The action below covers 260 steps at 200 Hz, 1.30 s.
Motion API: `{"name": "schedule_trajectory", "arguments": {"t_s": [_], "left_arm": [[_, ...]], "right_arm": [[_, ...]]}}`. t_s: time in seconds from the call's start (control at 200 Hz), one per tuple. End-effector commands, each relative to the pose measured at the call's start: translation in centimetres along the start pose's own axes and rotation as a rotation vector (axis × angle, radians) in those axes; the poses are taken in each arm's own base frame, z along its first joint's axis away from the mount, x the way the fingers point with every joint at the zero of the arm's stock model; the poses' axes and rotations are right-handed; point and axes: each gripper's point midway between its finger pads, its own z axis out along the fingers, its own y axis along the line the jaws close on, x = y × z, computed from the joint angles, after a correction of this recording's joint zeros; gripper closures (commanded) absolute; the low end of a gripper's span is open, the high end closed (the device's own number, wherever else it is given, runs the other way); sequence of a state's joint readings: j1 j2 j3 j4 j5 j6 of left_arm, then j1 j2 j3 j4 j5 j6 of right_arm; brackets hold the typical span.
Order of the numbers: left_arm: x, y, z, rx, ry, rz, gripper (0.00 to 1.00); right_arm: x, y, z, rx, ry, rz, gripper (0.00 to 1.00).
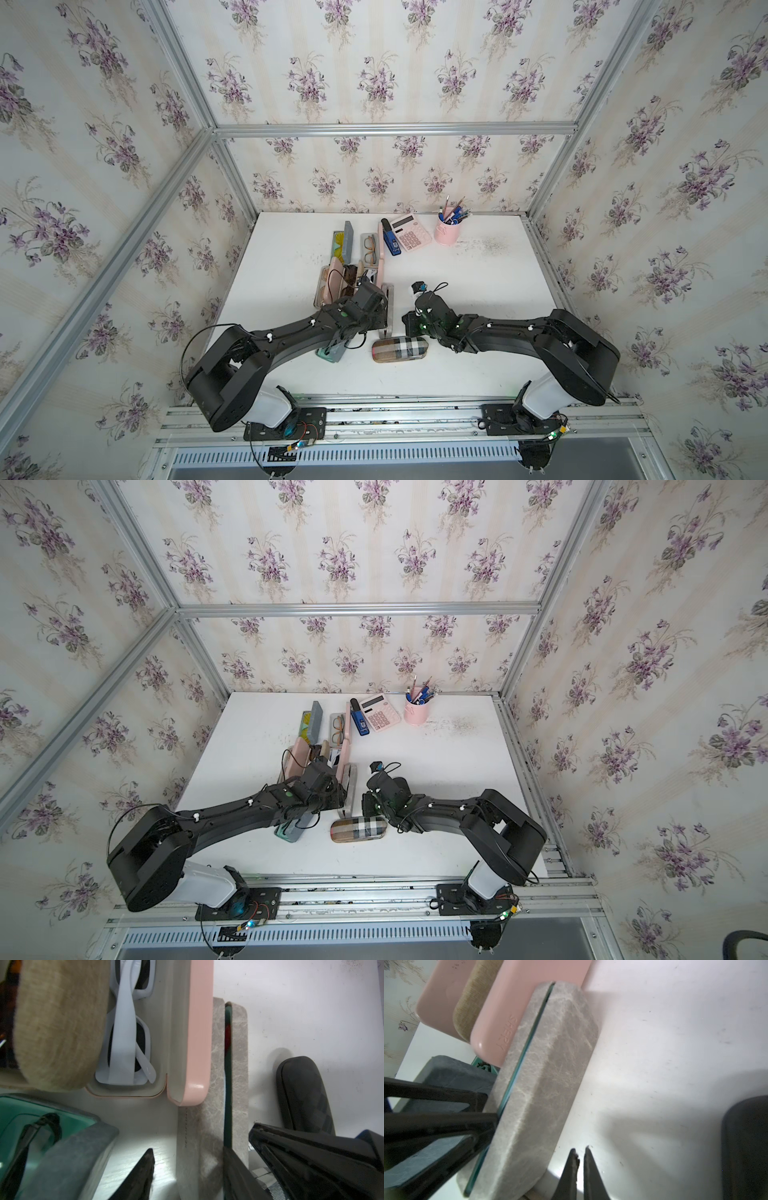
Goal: Close the glasses case
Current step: Close the glasses case at the center of the board.
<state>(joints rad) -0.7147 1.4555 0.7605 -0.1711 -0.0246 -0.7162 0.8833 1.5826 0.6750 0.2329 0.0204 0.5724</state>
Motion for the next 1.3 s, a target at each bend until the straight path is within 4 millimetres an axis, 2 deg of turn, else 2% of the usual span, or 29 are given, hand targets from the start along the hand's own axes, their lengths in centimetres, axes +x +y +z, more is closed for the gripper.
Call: {"name": "schedule_trajectory", "arguments": {"t_s": [0.0,0.41,0.45,0.545,0.924,1.149,1.294], "left_arm": [[0.3,0.6,0.5,-0.02,0.005,-0.004,0.46],[0.4,1.0,0.0,0.006,-0.017,-0.034,0.45],[0.5,1.1,0.0,0.008,-0.018,-0.034,0.38],[0.0,0.5,-1.0,0.05,-0.047,-0.041,0.31],[-0.6,-1.2,-3.1,0.195,-0.107,-0.054,0.19],[-0.3,-1.9,-2.7,0.253,-0.11,-0.065,0.01],[0.4,-2.3,-1.8,0.288,-0.089,-0.086,0.0]], "right_arm": [[-0.5,0.2,-0.3,0.004,-0.015,-0.013,0.89],[-0.7,1.6,-0.4,-0.024,-0.022,-0.029,0.89],[-0.9,1.7,-0.5,-0.028,-0.026,-0.029,0.88],[-1.1,2.1,-0.7,-0.035,-0.03,-0.035,0.88],[-1.3,2.5,-0.4,-0.028,-0.023,-0.046,0.87],[-1.4,2.5,-0.6,-0.02,-0.026,-0.05,0.85],[-1.6,2.5,-1.1,-0.017,-0.036,-0.053,0.82]]}}
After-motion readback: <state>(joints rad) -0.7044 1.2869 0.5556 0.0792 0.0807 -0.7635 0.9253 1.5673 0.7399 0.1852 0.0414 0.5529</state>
